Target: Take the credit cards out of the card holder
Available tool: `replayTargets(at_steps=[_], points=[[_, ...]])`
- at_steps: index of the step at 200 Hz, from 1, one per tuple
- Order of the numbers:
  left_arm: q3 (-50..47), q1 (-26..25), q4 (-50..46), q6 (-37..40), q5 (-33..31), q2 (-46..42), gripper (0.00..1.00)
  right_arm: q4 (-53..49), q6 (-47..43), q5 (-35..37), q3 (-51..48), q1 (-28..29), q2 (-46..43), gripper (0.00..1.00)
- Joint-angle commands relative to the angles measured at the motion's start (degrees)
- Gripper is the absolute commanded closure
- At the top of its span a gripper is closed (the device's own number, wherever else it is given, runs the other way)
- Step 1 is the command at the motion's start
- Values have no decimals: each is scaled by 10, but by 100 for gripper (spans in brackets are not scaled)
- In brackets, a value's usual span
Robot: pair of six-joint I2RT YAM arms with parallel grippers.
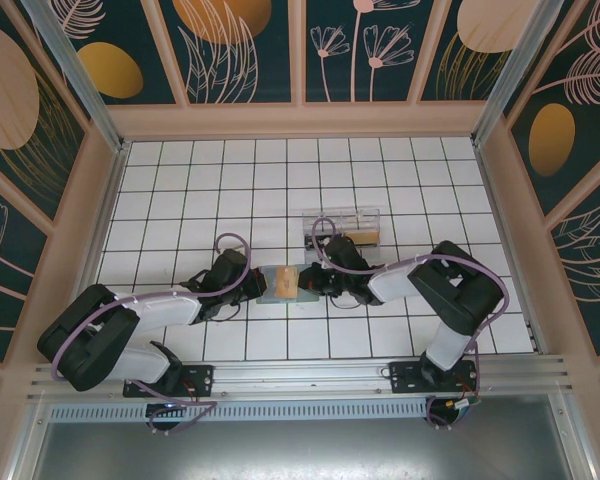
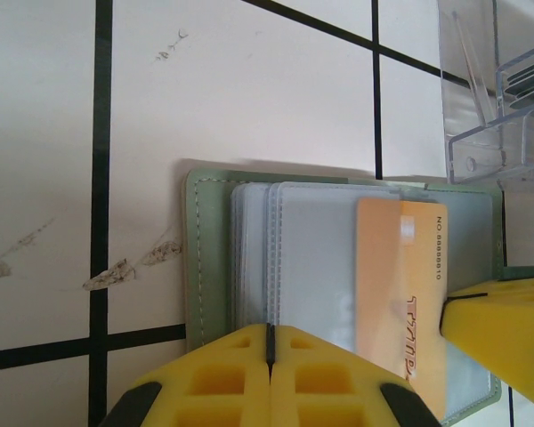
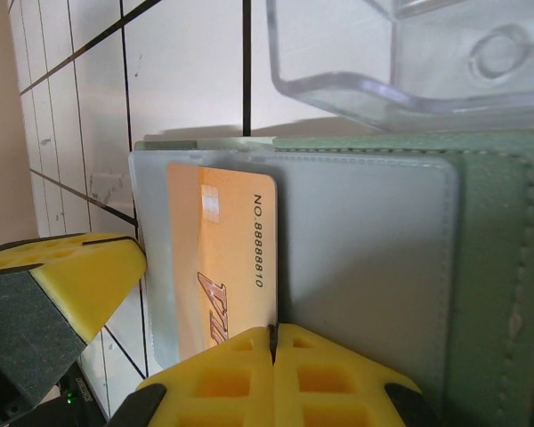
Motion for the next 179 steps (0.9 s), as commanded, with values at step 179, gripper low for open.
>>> replayTargets(at_steps=[179], points=[[39, -31, -24, 21, 31, 46, 94, 12, -2, -17, -3, -4, -12, 100]])
